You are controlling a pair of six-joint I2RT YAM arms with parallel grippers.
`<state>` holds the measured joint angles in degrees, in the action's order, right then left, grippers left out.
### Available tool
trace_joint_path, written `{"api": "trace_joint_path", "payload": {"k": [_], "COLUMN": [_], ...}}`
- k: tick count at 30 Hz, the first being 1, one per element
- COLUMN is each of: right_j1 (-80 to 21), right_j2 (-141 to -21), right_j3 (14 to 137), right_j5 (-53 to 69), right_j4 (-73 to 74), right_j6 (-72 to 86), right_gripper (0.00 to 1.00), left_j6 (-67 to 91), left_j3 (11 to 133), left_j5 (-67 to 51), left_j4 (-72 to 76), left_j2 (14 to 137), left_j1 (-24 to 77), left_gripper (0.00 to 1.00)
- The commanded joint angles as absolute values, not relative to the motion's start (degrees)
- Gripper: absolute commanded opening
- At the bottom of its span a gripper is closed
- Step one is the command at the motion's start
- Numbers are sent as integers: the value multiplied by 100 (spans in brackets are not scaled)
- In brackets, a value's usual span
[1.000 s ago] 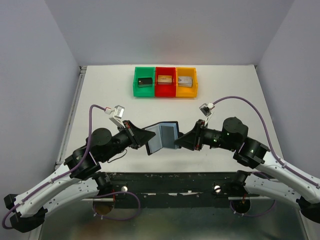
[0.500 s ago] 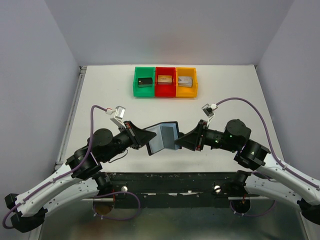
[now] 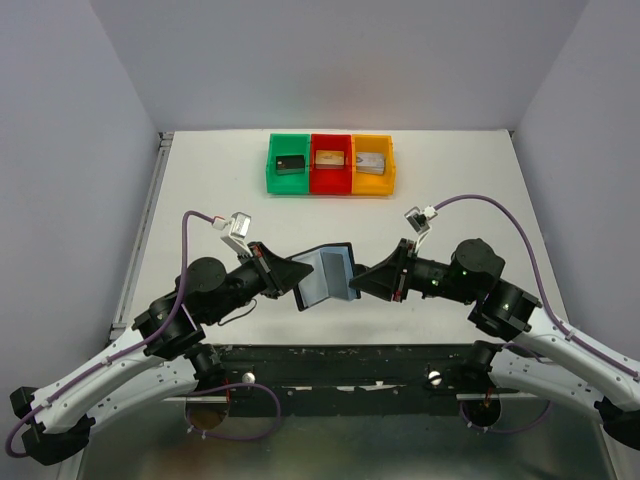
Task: Take the credit cards out of the card holder
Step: Place the card holder at the center of the board.
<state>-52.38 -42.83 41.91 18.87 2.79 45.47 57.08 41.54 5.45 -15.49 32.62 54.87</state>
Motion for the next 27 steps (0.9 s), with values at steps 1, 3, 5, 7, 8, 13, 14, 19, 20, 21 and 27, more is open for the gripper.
{"api": "trace_joint_path", "payload": {"k": [1,3,5,7,8,13,14,19,20,21,27], "right_j1": [-5194,-5186,-5186,-5186,-5186,-5186,-5194,-5186,-5194,-5194,-5194], "right_j2": [-4289,-4324,-4368,-4394,-4403,-4526,-4552,-4632,-4632,-4641,-4702], "right_j3": [4236,4280,4333,4377,4403,4561,4596,4737,4763,4807,4878], "right_j5": [2039,2021,2004,1978,1960,1942,1916,1811,1758,1697,1626], "right_j4": [132,193,281,369,421,659,729,1063,1150,1273,1424], "right_j6": [4562,4527,4491,4465,4447,4316,4298,4140,4114,4070,4025], "right_gripper": [27,25,22,18,17,4,1,0,0,0,0], "left_j6": [5730,5722,5713,5695,5687,5669,5652,5643,5634,5634,5494], "left_j3": [4122,4122,4122,4105,4096,4034,4025,3885,3841,3806,3683], "left_j5": [448,440,396,352,317,176,132,79,62,53,-193], "left_j4": [-1398,-1371,-1327,-1266,-1213,-1020,-976,-748,-704,-642,-185], "left_j2": [3208,3208,3225,3252,3269,3375,3401,3463,3454,3445,3480], "left_j1": [5475,5467,5467,5467,5467,5476,5467,5467,5467,5484,5467], "left_gripper": [0,0,0,0,0,0,0,0,4,15,61]}}
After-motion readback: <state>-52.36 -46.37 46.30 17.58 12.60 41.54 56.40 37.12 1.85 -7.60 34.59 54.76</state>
